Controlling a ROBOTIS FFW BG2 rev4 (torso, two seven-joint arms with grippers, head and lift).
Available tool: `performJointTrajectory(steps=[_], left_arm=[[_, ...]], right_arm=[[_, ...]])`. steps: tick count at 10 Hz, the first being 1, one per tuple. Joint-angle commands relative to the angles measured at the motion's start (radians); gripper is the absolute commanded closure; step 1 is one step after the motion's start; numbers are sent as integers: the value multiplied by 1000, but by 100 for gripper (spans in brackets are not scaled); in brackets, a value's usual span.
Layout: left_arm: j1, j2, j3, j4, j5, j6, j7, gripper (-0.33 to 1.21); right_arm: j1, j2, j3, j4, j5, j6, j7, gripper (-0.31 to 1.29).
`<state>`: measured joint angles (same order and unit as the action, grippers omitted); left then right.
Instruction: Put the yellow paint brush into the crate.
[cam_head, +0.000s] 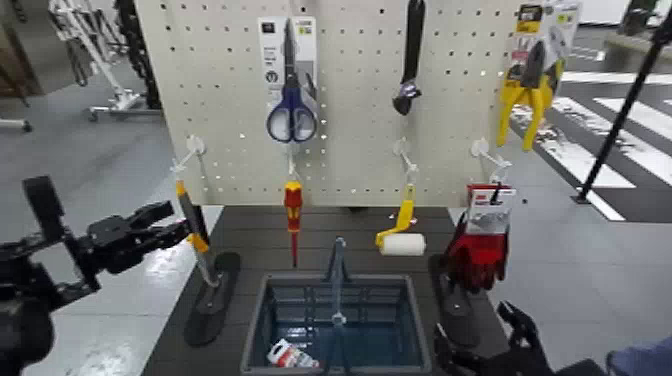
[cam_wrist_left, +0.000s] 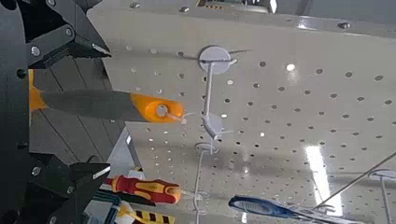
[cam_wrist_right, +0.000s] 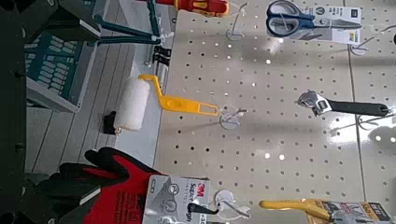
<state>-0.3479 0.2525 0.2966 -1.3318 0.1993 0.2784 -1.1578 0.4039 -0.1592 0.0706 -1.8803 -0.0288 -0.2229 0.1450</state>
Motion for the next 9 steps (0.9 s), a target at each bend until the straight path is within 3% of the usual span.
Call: performJointTrajectory(steps=[1, 4, 5, 7, 9], left_arm=[[-32, 7, -27, 39, -14, -12, -2, 42], [-68, 13, -79, 88, -21, -31, 1, 43], [-77, 14, -94, 95, -24, -33, 1, 54], [-80, 13, -94, 88, -34, -22, 4, 99], [-80, 11, -89, 80, -38, -19, 4, 101]], right_arm=[[-7, 1, 3, 6, -5, 2, 8, 15], [-13, 1, 8, 12, -10, 4, 10, 15], [-14, 1, 9, 13, -10, 4, 13, 15], [-13, 1, 6, 12, -11, 4, 13, 15], [-11, 1, 6, 10, -11, 4, 15, 15]])
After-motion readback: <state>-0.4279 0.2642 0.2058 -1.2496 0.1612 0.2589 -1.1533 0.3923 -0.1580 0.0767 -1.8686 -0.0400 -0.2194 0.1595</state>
